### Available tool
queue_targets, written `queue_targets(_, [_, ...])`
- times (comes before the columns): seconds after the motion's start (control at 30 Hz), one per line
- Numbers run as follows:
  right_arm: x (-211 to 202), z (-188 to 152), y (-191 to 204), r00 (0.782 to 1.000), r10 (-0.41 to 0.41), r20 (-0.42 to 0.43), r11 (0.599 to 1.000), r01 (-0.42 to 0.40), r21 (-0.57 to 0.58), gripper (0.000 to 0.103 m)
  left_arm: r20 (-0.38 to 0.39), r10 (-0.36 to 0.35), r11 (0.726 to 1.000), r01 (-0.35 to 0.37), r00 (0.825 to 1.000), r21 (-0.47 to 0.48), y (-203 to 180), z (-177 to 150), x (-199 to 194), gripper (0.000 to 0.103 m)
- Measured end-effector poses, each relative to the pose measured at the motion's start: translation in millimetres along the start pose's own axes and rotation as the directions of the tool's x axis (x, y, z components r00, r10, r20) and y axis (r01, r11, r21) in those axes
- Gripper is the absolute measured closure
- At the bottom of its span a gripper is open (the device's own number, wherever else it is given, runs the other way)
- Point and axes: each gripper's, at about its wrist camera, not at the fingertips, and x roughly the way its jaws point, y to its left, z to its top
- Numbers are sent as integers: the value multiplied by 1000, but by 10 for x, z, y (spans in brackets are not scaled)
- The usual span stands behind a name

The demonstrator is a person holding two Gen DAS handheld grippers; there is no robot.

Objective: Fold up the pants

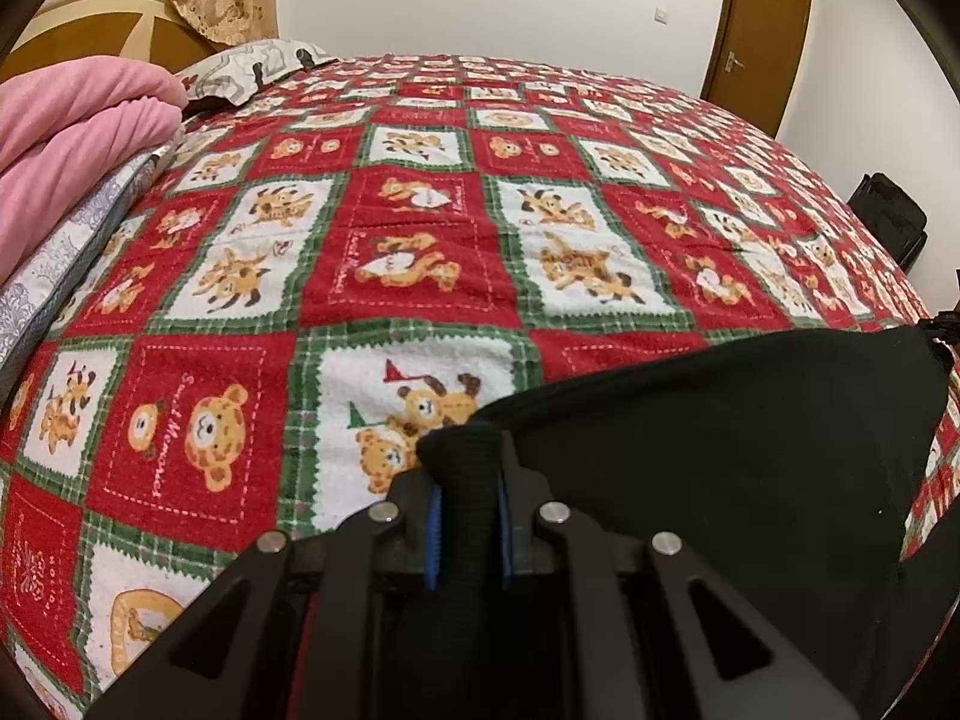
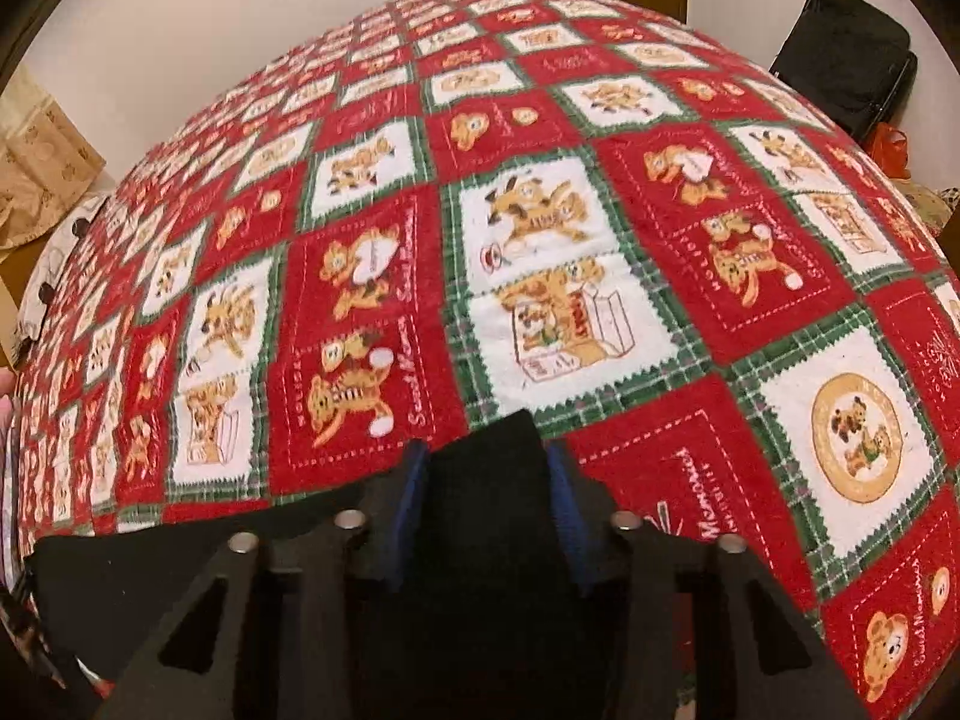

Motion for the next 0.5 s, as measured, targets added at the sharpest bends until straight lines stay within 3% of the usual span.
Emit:
queue_targets(0.03, [5,2,-10,1000,-12,-10,1000,12,-1,84,0,3,1000,-3,1000,2,-2,1,2,88])
queue_targets(0.17, [-96,-11,-69,1000,9,7,1000,-9,22,97,1,19,1000,-19,1000,17,-37,6,4,88])
queue_targets(0.37, [-565,-127,60,997,-7,83,999,11,-42,98,10,16,999,-17,1000,31,-55,43,-75,89])
queue_targets(0.5, [-1063,-296,45,988,0,152,997,11,-75,98,84,-28,1000,28,996,9,-39,51,-341,89])
